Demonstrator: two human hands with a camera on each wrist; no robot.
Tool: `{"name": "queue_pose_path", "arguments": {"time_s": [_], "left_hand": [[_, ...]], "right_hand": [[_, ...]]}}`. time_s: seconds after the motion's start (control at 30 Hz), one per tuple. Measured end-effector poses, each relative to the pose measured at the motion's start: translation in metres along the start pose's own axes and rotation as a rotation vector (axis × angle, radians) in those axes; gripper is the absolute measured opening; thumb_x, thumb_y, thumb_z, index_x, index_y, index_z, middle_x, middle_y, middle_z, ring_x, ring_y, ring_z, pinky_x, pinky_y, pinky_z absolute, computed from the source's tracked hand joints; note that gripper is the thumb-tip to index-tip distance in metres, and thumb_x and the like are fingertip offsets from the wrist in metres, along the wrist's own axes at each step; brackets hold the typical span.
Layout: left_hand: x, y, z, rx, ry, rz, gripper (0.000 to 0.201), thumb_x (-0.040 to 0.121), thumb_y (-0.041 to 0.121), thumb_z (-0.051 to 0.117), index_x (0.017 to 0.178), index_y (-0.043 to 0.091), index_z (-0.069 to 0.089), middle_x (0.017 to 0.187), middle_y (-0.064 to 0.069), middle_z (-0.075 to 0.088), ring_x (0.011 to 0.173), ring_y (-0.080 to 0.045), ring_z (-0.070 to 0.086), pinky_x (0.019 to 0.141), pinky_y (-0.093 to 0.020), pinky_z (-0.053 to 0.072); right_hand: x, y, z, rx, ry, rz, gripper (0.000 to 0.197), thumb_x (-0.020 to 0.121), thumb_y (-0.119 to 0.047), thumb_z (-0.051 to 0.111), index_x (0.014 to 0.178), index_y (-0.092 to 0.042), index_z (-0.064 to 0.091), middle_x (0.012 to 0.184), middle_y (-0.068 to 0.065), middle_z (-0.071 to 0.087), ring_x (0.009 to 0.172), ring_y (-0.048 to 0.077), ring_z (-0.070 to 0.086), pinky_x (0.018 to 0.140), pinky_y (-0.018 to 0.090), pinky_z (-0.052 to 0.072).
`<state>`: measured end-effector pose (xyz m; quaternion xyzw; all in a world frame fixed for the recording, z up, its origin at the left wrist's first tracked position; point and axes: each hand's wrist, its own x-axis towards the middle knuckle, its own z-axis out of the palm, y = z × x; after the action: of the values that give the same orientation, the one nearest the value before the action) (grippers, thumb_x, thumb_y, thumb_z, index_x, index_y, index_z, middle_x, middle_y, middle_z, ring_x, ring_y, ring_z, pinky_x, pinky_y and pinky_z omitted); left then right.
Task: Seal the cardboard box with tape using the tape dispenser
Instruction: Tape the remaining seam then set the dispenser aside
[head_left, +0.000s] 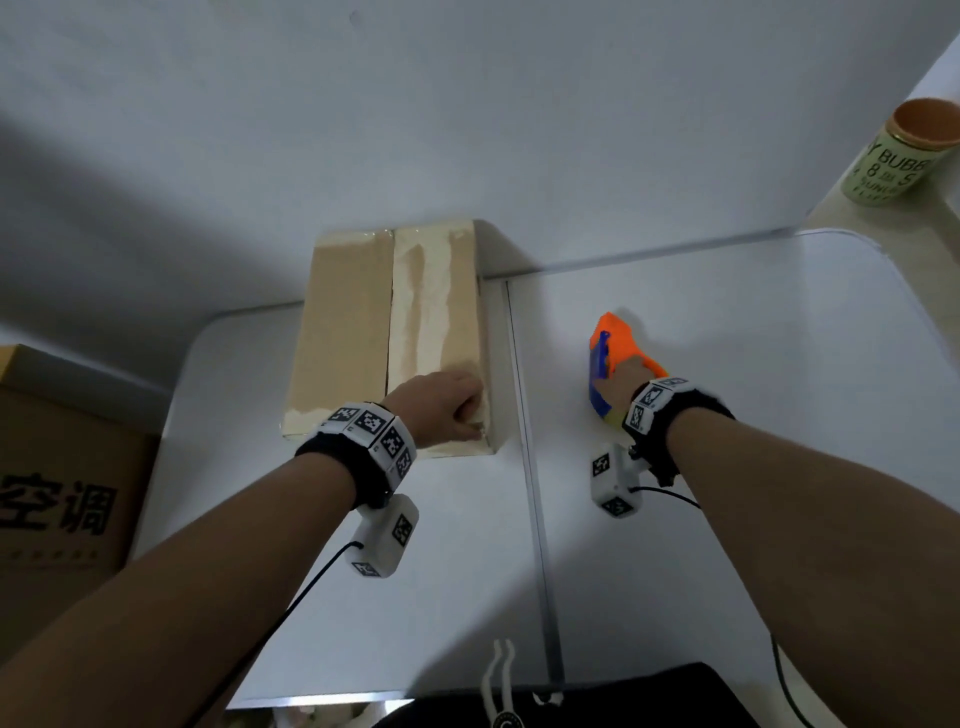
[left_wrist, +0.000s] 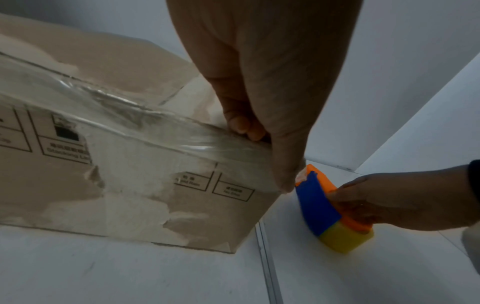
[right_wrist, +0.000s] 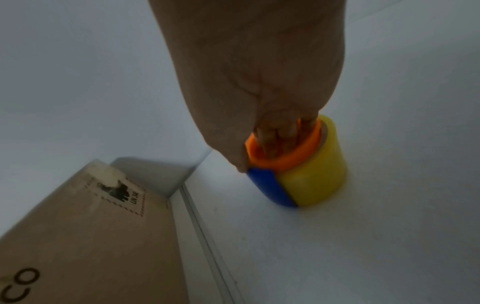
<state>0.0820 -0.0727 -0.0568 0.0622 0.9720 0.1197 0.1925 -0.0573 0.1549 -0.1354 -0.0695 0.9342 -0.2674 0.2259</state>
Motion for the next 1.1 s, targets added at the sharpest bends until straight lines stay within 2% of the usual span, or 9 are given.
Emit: {"name": "queue_pose_path", "arguments": {"time_s": [0.17,0.27,0.37,0.57,0.7,0.77,0.9,1.03,1.1], "left_hand": [[-0.003,0.0,0.003,-0.002,0.048,0.003,0.035,0.081,0.036,0.067,0.073,0.02,0.036,0.077,0.003,0.047,0.059,-0.013,0.038,0.054,-0.024,0.029],[-0.009,0.002,0.008,-0.023,0.093,0.02,0.035,0.081,0.035,0.066,0.078,0.019,0.035,0.082,0.001,0.046,0.062,-0.018,0.043,0.055,-0.027,0.032],[-0.019,0.002,-0.003,-0.152,0.115,0.046,0.032,0.082,0.033,0.069,0.085,0.013,0.044,0.086,0.003,0.044,0.066,-0.016,0.042,0.057,-0.021,0.033],[-0.066,-0.052,-0.016,-0.501,0.658,-0.457,0.012,0.089,0.022,0.061,0.095,0.012,0.058,0.101,-0.003,0.059,0.086,-0.02,0.06,0.072,-0.025,0.045],[-0.086,-0.087,0.008,-0.459,0.592,-0.824,0.044,0.089,0.03,0.053,0.131,0.02,0.045,0.145,-0.006,0.036,0.132,-0.03,0.038,0.106,-0.051,0.03],[-0.083,-0.09,0.023,-0.455,0.498,-0.765,0.059,0.09,0.043,0.052,0.143,0.023,0.035,0.155,-0.005,0.021,0.142,-0.029,0.021,0.113,-0.053,0.022],[-0.072,-0.1,0.039,-0.355,0.49,-0.671,0.065,0.09,0.05,0.051,0.147,0.026,0.029,0.157,-0.012,0.016,0.144,-0.033,0.014,0.117,-0.049,0.019],[-0.07,-0.11,0.048,-0.361,0.488,-0.659,0.061,0.087,0.058,0.049,0.14,0.041,0.025,0.16,-0.009,0.004,0.147,-0.032,0.008,0.116,-0.055,0.019],[-0.07,-0.111,0.05,-0.4,0.498,-0.655,0.06,0.087,0.058,0.05,0.139,0.043,0.026,0.161,-0.007,0.0,0.147,-0.031,0.007,0.115,-0.052,0.017]], "right_hand": [[-0.029,-0.024,-0.016,0.101,0.105,0.138,0.034,0.093,-0.014,0.048,0.125,-0.002,0.05,0.119,0.019,0.059,0.111,0.037,0.058,0.091,0.038,0.045],[-0.045,-0.044,-0.015,0.313,-0.069,0.054,0.011,0.095,-0.008,0.046,0.094,-0.012,0.056,0.083,0.006,0.062,0.075,0.023,0.064,0.062,0.024,0.049],[-0.065,-0.065,-0.004,0.525,-0.238,0.04,0.023,0.096,-0.005,0.047,0.076,-0.014,0.053,0.066,0.004,0.06,0.043,0.003,0.06,0.048,0.014,0.043],[-0.1,-0.081,0.024,0.648,-0.248,0.043,0.025,0.096,0.001,0.044,0.106,0.007,0.066,0.09,0.015,0.065,0.064,0.013,0.061,0.056,0.012,0.049],[-0.113,-0.099,0.041,0.628,-0.112,0.018,0.027,0.094,-0.012,0.049,0.097,0.002,0.071,0.102,0.022,0.071,0.091,0.034,0.068,0.091,0.041,0.055],[-0.12,-0.112,0.045,0.553,-0.11,-0.006,0.034,0.098,-0.02,0.043,0.107,0.004,0.065,0.113,0.023,0.066,0.109,0.038,0.06,0.101,0.048,0.045],[-0.13,-0.133,0.05,0.491,-0.191,-0.003,0.042,0.104,-0.025,0.03,0.14,-0.004,0.04,0.133,0.016,0.052,0.127,0.033,0.046,0.104,0.036,0.036],[-0.126,-0.132,0.061,0.555,-0.283,0.03,0.066,0.096,-0.016,0.042,0.153,-0.019,0.009,0.134,0.009,0.05,0.115,0.027,0.053,0.094,0.034,0.041],[-0.124,-0.123,0.065,0.629,-0.323,0.009,0.075,0.091,-0.021,0.054,0.152,-0.019,0.011,0.144,0.007,0.044,0.129,0.025,0.046,0.107,0.034,0.037]]}}
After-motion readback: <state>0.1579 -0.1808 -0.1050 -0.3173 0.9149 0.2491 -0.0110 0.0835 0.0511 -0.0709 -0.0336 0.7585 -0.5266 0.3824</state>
